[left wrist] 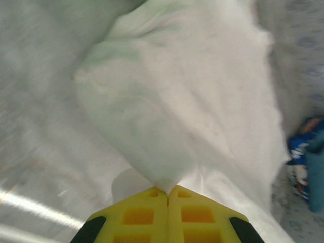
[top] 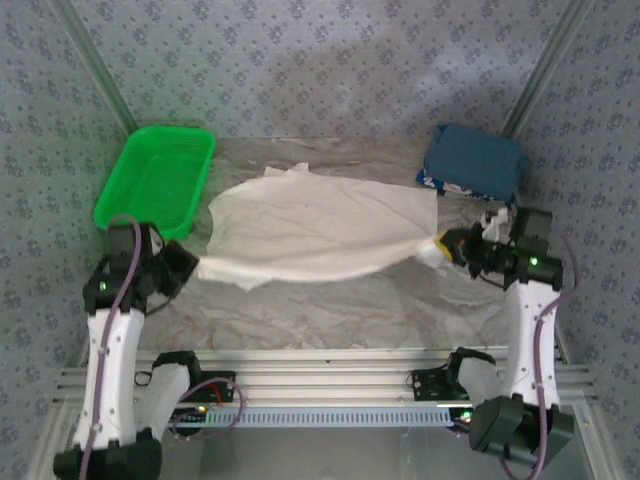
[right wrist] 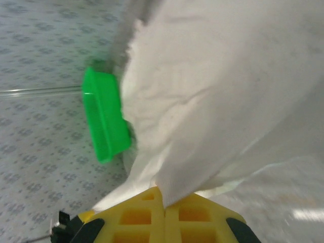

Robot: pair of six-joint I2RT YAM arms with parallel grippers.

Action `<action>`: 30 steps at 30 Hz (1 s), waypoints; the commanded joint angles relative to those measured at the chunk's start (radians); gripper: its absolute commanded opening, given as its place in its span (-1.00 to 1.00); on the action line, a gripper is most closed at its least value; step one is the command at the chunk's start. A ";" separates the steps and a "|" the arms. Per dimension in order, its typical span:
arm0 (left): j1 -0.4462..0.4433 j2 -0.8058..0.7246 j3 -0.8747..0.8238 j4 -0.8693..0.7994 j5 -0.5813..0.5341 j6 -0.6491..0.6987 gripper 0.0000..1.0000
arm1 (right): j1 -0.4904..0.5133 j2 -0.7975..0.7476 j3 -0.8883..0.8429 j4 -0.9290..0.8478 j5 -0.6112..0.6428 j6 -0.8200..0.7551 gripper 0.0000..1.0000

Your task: Fold and stack the t-shirts

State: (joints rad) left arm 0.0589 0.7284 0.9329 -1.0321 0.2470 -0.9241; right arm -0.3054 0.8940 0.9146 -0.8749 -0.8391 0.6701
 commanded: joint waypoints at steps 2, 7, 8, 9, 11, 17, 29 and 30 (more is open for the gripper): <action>0.006 -0.181 -0.037 -0.222 -0.171 -0.104 -1.00 | -0.032 -0.103 -0.076 -0.232 0.070 -0.077 -1.00; 0.007 -0.271 -0.151 -0.307 -0.191 -0.169 -1.00 | -0.043 -0.108 -0.110 -0.353 0.157 -0.108 -1.00; 0.007 -0.279 -0.167 -0.317 -0.195 -0.174 -1.00 | -0.044 -0.106 -0.112 -0.373 0.171 -0.113 -1.00; 0.006 -0.285 -0.180 -0.325 -0.196 -0.173 -1.00 | -0.047 -0.103 -0.117 -0.400 0.195 -0.116 -1.00; 0.007 -0.289 -0.200 -0.327 -0.193 -0.170 -1.00 | -0.055 -0.096 -0.131 -0.427 0.224 -0.122 -1.00; 0.005 -0.158 -0.221 -0.118 -0.119 -0.138 -1.00 | -0.056 -0.019 -0.168 -0.355 0.237 -0.118 -1.00; 0.001 0.325 -0.008 0.157 -0.054 0.094 -1.00 | -0.047 0.179 -0.143 -0.224 0.310 -0.176 -1.00; 0.001 0.355 0.004 0.173 -0.047 0.106 -1.00 | -0.046 0.195 -0.141 -0.224 0.310 -0.185 -1.00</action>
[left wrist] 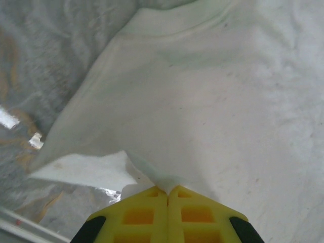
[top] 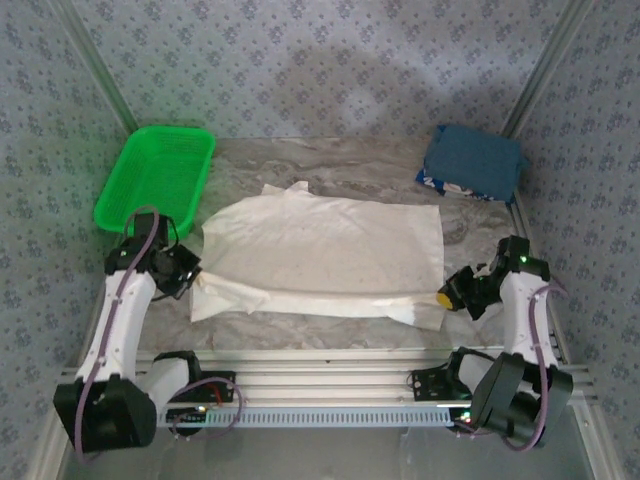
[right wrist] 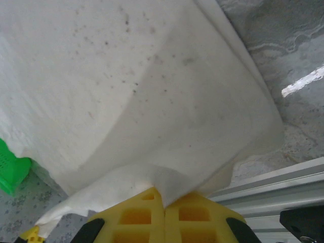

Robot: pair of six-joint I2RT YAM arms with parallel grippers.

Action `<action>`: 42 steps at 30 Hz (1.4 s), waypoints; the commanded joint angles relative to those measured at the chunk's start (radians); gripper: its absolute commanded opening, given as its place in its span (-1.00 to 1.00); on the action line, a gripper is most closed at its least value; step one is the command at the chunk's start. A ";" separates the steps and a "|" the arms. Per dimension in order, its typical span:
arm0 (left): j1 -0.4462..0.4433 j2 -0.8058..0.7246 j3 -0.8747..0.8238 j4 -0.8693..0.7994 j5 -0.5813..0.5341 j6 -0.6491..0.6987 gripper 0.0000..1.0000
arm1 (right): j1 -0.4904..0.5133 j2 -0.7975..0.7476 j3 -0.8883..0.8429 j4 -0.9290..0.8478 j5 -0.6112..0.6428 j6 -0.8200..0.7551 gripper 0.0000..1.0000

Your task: Fold and stack the t-shirts

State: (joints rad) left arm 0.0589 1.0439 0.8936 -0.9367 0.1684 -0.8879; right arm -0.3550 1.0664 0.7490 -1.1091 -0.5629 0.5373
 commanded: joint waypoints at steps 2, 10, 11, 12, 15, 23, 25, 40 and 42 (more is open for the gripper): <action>0.001 0.092 0.072 0.096 0.040 0.093 -1.00 | 0.003 0.047 0.031 0.033 0.044 -0.057 -1.00; -0.011 0.255 0.179 0.120 0.052 0.198 -1.00 | 0.010 0.160 0.086 0.075 0.070 -0.102 -1.00; -0.013 0.269 0.185 0.122 0.052 0.205 -1.00 | 0.010 0.171 0.091 0.077 0.074 -0.109 -1.00; -0.014 0.284 0.189 0.125 0.053 0.211 -1.00 | 0.012 0.184 0.099 0.078 0.078 -0.113 -1.00; -0.018 0.315 0.194 0.142 0.057 0.223 -1.00 | 0.014 0.213 0.108 0.095 0.083 -0.121 -1.00; -0.025 0.416 0.247 0.162 0.071 0.270 -1.00 | 0.039 0.266 0.109 0.124 0.109 -0.135 -1.00; -0.031 0.446 0.272 0.160 0.068 0.288 -1.00 | 0.042 0.274 0.108 0.131 0.116 -0.135 -1.00; -0.058 0.593 0.370 0.143 0.050 0.355 -1.00 | 0.055 0.358 0.139 0.167 0.141 -0.150 -1.00; -0.057 0.600 0.370 0.147 0.043 0.357 -1.00 | 0.057 0.367 0.140 0.170 0.143 -0.150 -1.00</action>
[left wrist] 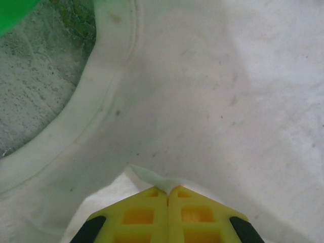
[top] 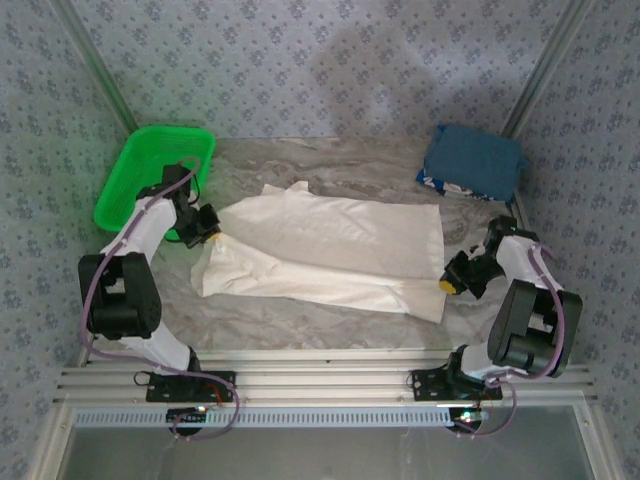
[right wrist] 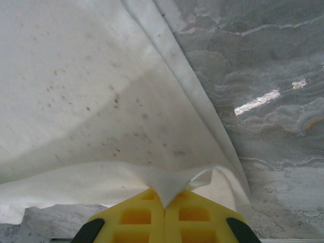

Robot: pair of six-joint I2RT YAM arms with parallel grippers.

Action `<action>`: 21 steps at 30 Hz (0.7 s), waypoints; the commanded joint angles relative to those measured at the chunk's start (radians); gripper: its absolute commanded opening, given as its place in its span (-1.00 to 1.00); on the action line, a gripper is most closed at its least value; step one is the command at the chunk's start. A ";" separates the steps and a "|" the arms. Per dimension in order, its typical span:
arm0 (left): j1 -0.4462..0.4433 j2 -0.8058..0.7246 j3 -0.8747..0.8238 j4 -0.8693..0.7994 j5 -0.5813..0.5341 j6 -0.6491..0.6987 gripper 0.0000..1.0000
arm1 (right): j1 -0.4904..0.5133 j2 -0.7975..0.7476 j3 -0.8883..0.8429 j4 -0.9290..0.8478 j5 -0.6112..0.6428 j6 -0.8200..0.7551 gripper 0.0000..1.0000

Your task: Fold and stack the t-shirts

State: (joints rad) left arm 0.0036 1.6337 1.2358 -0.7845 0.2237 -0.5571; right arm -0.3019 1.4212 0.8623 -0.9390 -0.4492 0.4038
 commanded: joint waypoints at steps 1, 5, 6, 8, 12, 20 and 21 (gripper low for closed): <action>-0.002 0.016 0.027 -0.004 -0.016 0.028 -1.00 | 0.004 0.016 0.026 0.006 0.028 -0.017 -1.00; -0.003 0.034 0.031 0.001 -0.017 0.028 -1.00 | 0.005 0.047 0.043 0.007 0.039 -0.028 -1.00; -0.004 0.038 0.032 0.004 -0.017 0.029 -1.00 | 0.005 0.055 0.053 0.003 0.041 -0.033 -1.00; -0.007 0.041 0.036 0.004 -0.017 0.029 -1.00 | 0.007 0.067 0.071 -0.003 0.041 -0.040 -0.99; -0.012 0.046 0.036 0.010 -0.014 0.030 -1.00 | 0.023 0.087 0.113 -0.020 0.053 -0.055 -0.99; -0.018 0.058 0.024 0.028 -0.012 0.021 -1.00 | 0.063 0.142 0.159 -0.043 0.078 -0.075 -0.95; -0.019 0.061 0.026 0.031 -0.011 0.020 -1.00 | 0.066 0.147 0.167 -0.045 0.085 -0.076 -0.95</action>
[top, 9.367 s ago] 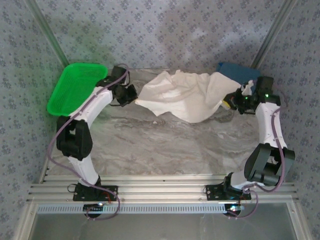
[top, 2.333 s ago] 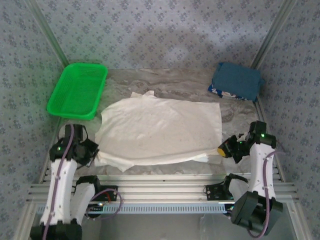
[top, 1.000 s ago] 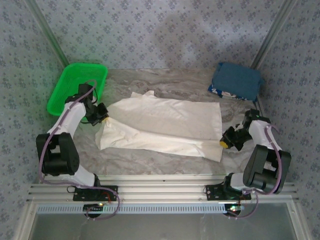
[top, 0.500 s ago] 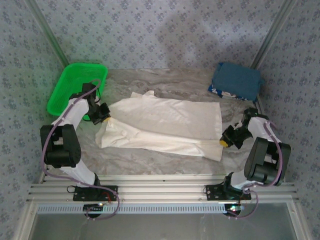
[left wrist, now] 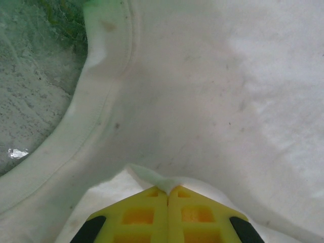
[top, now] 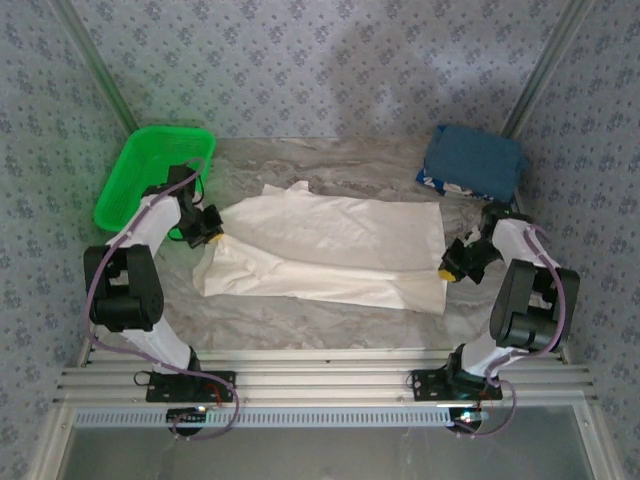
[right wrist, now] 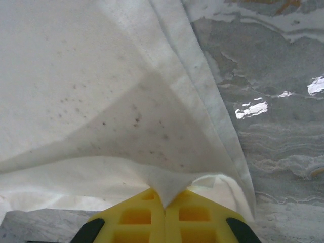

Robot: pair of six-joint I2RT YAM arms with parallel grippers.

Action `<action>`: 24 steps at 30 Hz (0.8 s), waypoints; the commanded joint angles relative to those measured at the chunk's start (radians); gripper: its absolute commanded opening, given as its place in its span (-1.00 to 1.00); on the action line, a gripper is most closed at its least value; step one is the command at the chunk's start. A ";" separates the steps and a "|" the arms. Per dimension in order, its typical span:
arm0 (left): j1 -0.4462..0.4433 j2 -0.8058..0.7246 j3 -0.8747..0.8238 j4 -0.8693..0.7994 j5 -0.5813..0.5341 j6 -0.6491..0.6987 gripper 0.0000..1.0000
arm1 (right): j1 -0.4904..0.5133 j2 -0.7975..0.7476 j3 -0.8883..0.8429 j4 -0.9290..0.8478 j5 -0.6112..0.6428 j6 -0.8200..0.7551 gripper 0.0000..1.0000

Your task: Fold and stack the t-shirts

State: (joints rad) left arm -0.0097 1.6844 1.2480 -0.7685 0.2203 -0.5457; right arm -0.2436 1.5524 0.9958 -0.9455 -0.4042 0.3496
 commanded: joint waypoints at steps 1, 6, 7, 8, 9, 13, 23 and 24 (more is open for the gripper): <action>-0.007 0.013 0.015 0.016 -0.006 0.008 -1.00 | 0.010 0.021 0.039 -0.041 0.045 -0.024 -0.95; -0.018 0.032 0.024 0.022 -0.007 0.007 -1.00 | 0.012 0.048 0.051 -0.042 0.061 -0.033 -0.94; -0.018 0.035 0.025 0.024 -0.007 0.007 -1.00 | 0.012 0.053 0.052 -0.040 0.063 -0.035 -0.94; -0.020 0.038 0.026 0.024 -0.007 0.006 -1.00 | 0.012 0.057 0.051 -0.036 0.064 -0.034 -0.93; -0.021 0.041 0.025 0.028 -0.007 0.005 -1.00 | 0.012 0.062 0.051 -0.028 0.062 -0.033 -0.93; -0.026 0.055 0.033 0.035 -0.004 0.001 -1.00 | 0.013 0.085 0.058 -0.006 0.062 -0.028 -0.93; -0.033 0.063 0.075 0.120 0.095 -0.040 -0.45 | 0.001 0.151 0.152 0.048 0.018 -0.021 -0.51; -0.032 0.055 0.090 0.128 0.109 -0.049 -0.24 | -0.001 0.148 0.173 0.048 0.009 -0.022 -0.46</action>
State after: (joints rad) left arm -0.0360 1.7508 1.2758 -0.6937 0.2714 -0.5735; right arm -0.2352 1.6985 1.1049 -0.9150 -0.3759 0.3264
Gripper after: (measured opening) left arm 0.317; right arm 0.253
